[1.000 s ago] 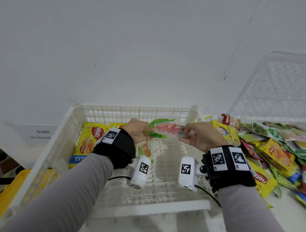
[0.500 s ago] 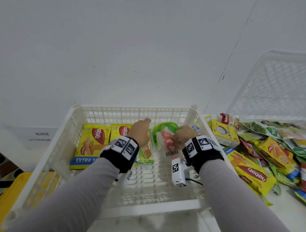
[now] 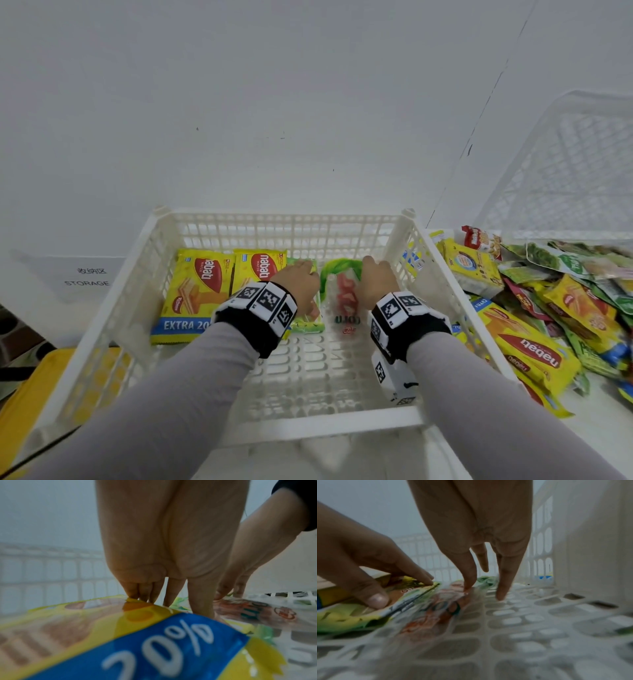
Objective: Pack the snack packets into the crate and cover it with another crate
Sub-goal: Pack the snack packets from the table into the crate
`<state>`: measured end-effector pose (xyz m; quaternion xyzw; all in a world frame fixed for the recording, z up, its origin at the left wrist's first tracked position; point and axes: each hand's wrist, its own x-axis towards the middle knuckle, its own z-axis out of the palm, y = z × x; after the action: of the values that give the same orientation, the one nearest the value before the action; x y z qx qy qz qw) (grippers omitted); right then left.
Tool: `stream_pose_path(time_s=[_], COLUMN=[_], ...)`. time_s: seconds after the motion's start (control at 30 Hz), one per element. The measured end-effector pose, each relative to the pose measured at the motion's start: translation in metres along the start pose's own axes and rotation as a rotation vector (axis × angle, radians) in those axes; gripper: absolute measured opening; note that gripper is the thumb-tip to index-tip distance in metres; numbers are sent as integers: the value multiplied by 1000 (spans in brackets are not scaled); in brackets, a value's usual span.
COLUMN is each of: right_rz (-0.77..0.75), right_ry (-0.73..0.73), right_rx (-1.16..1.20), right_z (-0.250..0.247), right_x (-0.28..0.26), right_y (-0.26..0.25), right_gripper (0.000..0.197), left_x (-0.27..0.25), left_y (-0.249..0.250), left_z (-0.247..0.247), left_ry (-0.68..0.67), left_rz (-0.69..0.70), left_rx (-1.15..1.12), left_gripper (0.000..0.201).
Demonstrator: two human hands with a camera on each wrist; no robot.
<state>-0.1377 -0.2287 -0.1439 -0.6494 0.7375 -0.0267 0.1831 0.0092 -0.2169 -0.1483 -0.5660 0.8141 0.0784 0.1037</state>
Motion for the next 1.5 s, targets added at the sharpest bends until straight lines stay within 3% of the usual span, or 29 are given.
stream_pose_path(time_s=[0.1, 0.27, 0.43, 0.6, 0.8, 0.9, 1.13, 1.3, 1.4, 1.5], right_rz=[-96, -361, -476, -456, -413, -387, -423, -381, -371, -326], right_ry=[56, -84, -186, -216, -191, -179, -41, 9, 22, 75], right_rx=[-141, -368, -426, -344, -303, -294, -316, -314, -250, -178], right_z=[0, 13, 16, 20, 11, -7, -76, -133, -162, -180], right_x=[-3, -7, 0, 4, -3, -11, -40, -70, -90, -101], right_y=[-2, -9, -6, -3, -9, -16, -32, -12, 15, 55], right_gripper=[34, 41, 61, 73, 68, 58, 44, 50, 54, 56], left_x=[-1, -2, -3, -3, -5, -6, -13, -25, -28, -29], left_y=[1, 5, 6, 6, 1, 1, 22, 55, 78, 101], left_z=[0, 1, 1, 1, -9, -22, -83, -127, -148, -164], left_ry=[15, -19, -41, -65, -57, 39, 278, 366, 362, 345], left_rz=[-15, -11, 17, 28, 29, 25, 96, 193, 242, 296], left_rx=[-3, -11, -10, -19, -123, -203, -231, -207, -210, -193], left_gripper=[63, 52, 48, 49, 47, 57, 34, 25, 32, 53])
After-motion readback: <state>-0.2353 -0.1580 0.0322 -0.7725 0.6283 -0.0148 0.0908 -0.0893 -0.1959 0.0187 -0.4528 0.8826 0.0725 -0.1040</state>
